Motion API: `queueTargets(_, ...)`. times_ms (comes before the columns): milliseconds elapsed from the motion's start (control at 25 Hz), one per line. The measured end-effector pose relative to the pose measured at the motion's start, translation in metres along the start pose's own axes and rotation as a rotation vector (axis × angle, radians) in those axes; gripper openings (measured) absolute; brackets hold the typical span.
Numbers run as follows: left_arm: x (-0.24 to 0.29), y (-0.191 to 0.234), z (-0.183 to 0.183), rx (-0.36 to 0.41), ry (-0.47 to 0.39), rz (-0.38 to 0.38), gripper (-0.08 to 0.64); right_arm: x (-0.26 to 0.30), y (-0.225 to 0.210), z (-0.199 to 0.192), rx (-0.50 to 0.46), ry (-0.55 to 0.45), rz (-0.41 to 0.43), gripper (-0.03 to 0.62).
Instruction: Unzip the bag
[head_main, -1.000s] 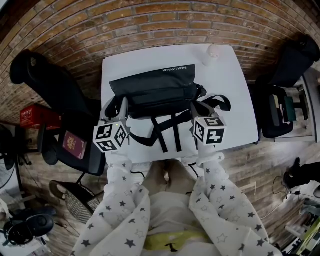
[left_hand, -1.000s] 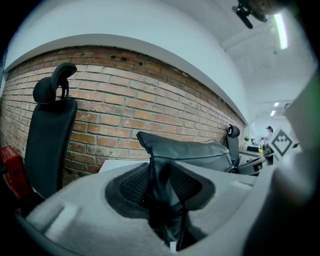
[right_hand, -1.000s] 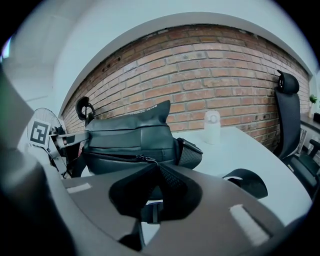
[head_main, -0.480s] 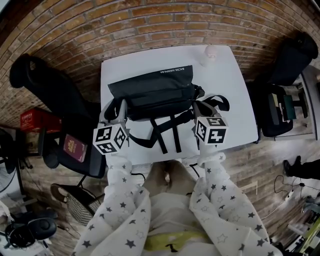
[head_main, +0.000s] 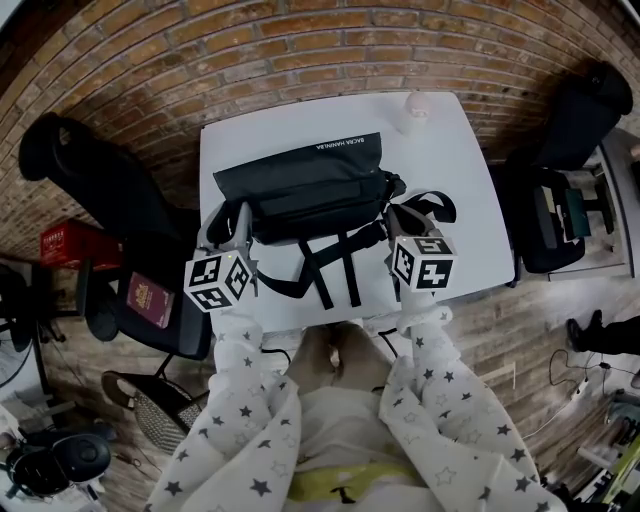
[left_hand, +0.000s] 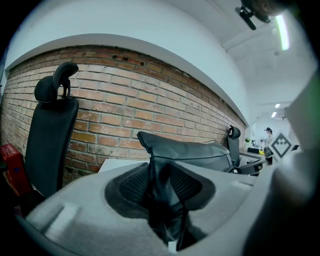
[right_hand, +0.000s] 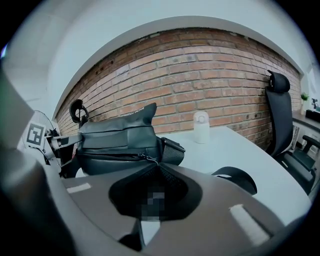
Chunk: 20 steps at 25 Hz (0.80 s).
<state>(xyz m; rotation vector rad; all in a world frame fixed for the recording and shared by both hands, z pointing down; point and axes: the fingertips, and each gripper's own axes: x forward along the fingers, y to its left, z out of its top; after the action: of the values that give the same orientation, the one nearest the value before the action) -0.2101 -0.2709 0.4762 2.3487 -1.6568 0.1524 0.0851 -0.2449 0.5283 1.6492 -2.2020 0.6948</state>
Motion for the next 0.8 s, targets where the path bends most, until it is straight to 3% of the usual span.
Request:
queueTargets(160, -0.001, 0.001, 0.001, -0.042, 0.005, -0.027, 0.137, 0.0, 0.004, -0.002, 0.021, -0.004, 0.054, 0.033)
queueTargets(280, -0.004, 0.001, 0.001, -0.056, 0.007, -0.045, 0.146, -0.002, 0.007, 0.002, 0.034, -0.029, 0.072, 0.129)
queueTargets(440, -0.013, -0.001, 0.0, -0.037, 0.019, -0.043, 0.15, -0.008, 0.009, 0.012, 0.014, -0.077, 0.079, 0.132)
queueTargets(520, -0.021, -0.003, 0.001, -0.025, 0.019, -0.044, 0.144, -0.012, 0.013, 0.02, -0.001, -0.112, 0.104, 0.114)
queueTargets(720, -0.04, -0.016, -0.003, 0.029, 0.032, -0.059, 0.037, -0.024, 0.025, 0.037, -0.057, -0.176, 0.172, 0.01)
queueTargets(800, -0.046, -0.021, -0.004, 0.032, 0.029, -0.063, 0.007, -0.027, 0.031, 0.043, -0.073, -0.198, 0.202, 0.008)
